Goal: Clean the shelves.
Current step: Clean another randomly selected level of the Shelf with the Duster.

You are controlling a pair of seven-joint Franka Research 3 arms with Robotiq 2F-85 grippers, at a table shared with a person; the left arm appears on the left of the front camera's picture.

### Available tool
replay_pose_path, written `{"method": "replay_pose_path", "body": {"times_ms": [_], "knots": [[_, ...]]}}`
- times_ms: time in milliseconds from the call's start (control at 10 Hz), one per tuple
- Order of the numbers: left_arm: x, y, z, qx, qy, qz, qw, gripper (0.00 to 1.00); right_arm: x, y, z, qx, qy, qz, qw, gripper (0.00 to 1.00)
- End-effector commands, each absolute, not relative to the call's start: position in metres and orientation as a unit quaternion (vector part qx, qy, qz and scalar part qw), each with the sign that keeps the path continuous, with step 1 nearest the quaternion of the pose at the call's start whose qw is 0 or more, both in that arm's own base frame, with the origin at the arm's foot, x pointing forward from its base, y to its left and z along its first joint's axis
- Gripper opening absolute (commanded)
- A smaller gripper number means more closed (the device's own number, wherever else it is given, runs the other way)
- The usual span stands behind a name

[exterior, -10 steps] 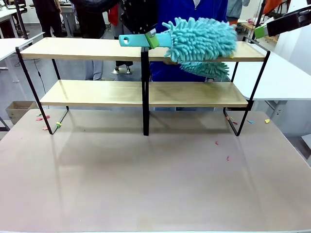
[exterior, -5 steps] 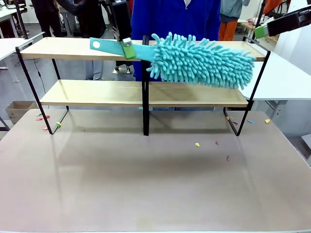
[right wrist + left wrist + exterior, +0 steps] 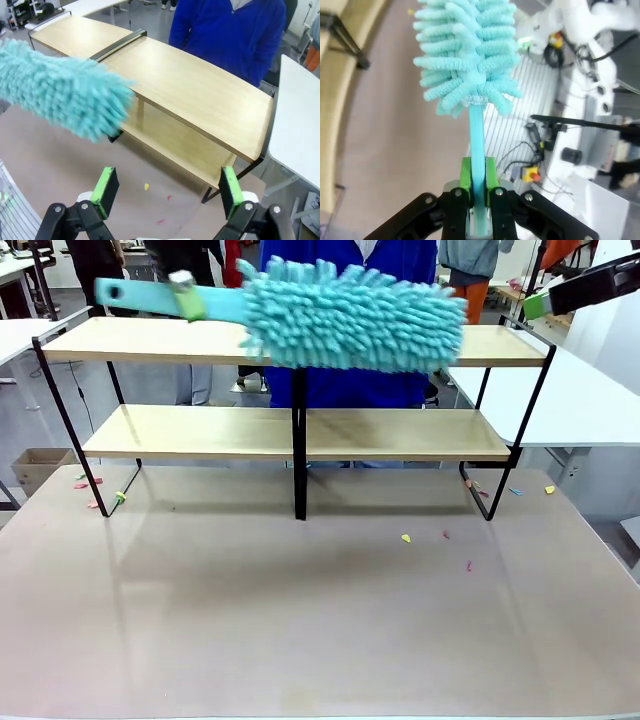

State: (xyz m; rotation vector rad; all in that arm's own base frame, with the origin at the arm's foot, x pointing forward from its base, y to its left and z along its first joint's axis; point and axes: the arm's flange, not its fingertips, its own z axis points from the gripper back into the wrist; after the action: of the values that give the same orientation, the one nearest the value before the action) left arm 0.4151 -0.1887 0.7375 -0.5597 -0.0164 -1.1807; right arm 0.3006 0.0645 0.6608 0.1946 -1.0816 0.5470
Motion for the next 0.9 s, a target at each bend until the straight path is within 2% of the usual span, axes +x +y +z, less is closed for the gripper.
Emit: {"method": "replay_pose_path", "body": {"times_ms": [0, 400, 600, 800], "knots": [[0.367, -0.087, 0.728, -0.296, -0.035, -0.516, 0.803, 0.13, 0.301, 0.064, 0.662, 0.091, -0.509, 0.256, 0.817, 1.0], [0.292, 0.102, 0.728, -0.36, -0.175, -0.3, 0.866, 0.13, 0.301, 0.064, 0.662, 0.091, -0.509, 0.256, 0.817, 1.0], [0.264, 0.183, 0.705, -0.383, -0.254, -0.128, 0.879, 0.13, 0.301, 0.064, 0.662, 0.091, -0.509, 0.256, 0.817, 1.0], [0.249, 0.215, 0.68, -0.408, -0.281, -0.042, 0.868, 0.13, 0.301, 0.064, 0.662, 0.091, -0.509, 0.256, 0.817, 1.0]]}}
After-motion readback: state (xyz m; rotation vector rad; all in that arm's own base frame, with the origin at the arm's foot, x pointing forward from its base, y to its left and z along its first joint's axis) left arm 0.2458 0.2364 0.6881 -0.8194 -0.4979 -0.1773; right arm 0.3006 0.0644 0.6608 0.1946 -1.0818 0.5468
